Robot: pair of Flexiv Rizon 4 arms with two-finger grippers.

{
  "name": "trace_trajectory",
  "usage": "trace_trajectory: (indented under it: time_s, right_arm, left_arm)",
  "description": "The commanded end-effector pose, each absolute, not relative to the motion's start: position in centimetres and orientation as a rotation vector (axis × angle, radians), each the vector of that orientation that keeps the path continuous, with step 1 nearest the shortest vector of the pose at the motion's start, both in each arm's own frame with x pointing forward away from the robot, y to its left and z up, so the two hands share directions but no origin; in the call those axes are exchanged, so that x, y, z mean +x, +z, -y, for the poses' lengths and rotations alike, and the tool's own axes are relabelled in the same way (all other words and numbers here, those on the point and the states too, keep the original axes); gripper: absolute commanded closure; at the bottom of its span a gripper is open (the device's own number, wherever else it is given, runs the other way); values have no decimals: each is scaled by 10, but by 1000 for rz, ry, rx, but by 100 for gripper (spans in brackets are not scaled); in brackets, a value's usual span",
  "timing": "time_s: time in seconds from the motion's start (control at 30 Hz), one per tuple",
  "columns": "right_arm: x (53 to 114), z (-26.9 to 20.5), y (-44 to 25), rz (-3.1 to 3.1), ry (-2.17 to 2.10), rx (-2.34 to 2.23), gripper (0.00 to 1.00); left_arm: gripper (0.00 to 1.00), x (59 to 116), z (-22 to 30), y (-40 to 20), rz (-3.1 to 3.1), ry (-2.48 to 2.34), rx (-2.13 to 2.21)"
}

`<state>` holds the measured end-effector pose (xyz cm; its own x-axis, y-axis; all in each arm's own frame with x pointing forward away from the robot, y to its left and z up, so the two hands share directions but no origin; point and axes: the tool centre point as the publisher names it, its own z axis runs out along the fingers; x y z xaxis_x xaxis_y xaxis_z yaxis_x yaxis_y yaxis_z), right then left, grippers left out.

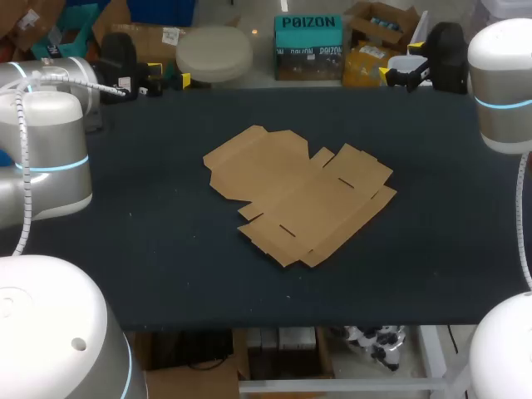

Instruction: Assemble the packaging by folding the flat box into shape, placing the metal phone stand inside, and closing the box properly

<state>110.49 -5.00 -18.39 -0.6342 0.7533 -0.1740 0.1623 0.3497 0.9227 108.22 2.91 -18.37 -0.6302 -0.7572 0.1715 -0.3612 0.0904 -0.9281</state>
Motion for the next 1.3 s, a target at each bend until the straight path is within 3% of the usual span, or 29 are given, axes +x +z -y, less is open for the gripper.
trace_trajectory:
  time_s: [0.03, 0.87, 1.3]
  right_arm:
    - [1104, 50, -184, -2018, 1286, 794, 0]
    - [1104, 50, -184, -2018, 1286, 794, 0]
    - [1082, 65, -186, -2150, 1126, 937, 0]
  left_arm:
    - [0, 1083, -29, -183, -2029, -1552, -1104]
    - [0, 1082, -28, -183, -2038, -1556, -1109]
    - [0, 1059, -19, -176, -1963, -1482, -1454]
